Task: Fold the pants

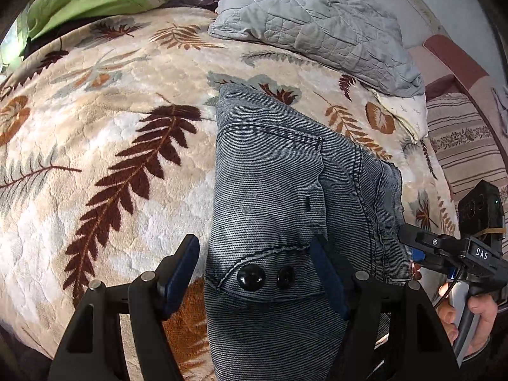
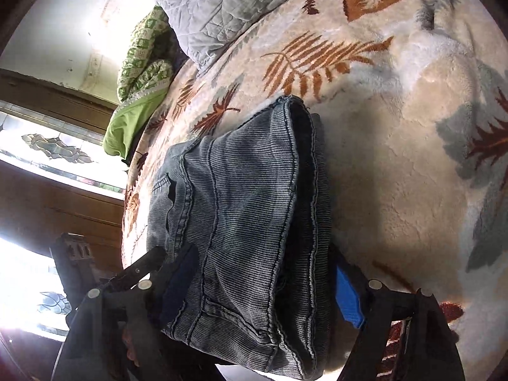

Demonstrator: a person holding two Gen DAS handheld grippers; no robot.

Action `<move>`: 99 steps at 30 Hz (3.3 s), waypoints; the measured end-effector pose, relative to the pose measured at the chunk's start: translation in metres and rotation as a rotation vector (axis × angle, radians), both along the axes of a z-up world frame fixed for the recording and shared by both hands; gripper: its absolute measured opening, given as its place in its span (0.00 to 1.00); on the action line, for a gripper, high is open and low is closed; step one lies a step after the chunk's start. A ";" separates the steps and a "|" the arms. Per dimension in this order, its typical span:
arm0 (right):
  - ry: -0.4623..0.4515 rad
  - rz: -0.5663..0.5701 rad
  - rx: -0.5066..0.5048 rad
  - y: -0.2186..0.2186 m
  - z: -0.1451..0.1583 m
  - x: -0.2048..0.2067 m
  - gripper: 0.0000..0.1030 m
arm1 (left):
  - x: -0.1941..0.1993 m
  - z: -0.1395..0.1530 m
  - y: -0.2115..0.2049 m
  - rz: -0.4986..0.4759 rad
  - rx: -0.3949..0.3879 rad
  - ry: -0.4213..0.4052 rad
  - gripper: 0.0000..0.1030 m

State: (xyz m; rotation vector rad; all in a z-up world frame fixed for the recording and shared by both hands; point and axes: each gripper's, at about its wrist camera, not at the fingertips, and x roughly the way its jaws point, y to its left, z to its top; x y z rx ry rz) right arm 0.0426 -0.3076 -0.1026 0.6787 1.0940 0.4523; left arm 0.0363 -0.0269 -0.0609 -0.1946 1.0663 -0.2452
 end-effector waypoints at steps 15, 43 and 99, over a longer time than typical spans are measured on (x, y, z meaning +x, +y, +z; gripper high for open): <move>-0.007 0.029 -0.148 0.018 0.006 0.003 0.70 | 0.001 0.001 -0.002 -0.021 0.023 -0.018 0.64; -0.333 0.075 -0.295 0.080 0.125 0.057 0.20 | 0.057 0.082 0.022 0.002 0.092 -0.247 0.24; -0.392 0.047 -0.558 0.119 0.068 -0.074 0.75 | -0.041 0.059 0.029 0.162 0.284 -0.195 0.80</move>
